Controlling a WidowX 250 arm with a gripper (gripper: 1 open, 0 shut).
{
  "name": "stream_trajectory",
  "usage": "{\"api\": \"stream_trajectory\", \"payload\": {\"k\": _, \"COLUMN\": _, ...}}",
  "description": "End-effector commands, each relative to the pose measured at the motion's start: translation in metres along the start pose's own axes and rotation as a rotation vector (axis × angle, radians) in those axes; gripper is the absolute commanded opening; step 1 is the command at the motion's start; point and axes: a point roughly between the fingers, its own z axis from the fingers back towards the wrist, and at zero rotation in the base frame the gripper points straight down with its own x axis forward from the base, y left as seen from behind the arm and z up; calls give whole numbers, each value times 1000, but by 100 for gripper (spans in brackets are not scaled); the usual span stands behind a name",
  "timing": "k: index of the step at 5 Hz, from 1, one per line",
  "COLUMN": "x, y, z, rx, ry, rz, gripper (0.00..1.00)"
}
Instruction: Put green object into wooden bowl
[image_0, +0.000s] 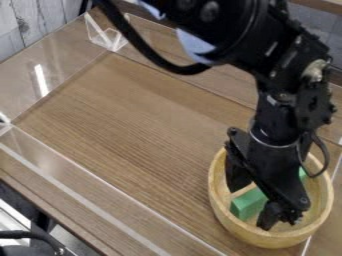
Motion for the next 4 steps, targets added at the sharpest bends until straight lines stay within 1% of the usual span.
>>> {"api": "stream_trajectory", "payload": {"k": 1, "x": 10, "y": -2, "z": 24, "rx": 17, "ry": -68, "rz": -11, "gripper": 100}}
{"api": "stream_trajectory", "payload": {"k": 2, "x": 14, "y": -7, "z": 43, "rx": 30, "ry": -90, "rz": -20, "gripper": 100}}
{"api": "stream_trajectory", "payload": {"k": 3, "x": 16, "y": -7, "z": 60, "rx": 46, "ry": -113, "rz": -10, "gripper": 100}}
{"api": "stream_trajectory", "payload": {"k": 4, "x": 13, "y": 0, "z": 50, "rx": 38, "ry": -115, "rz": -92, "gripper": 100}}
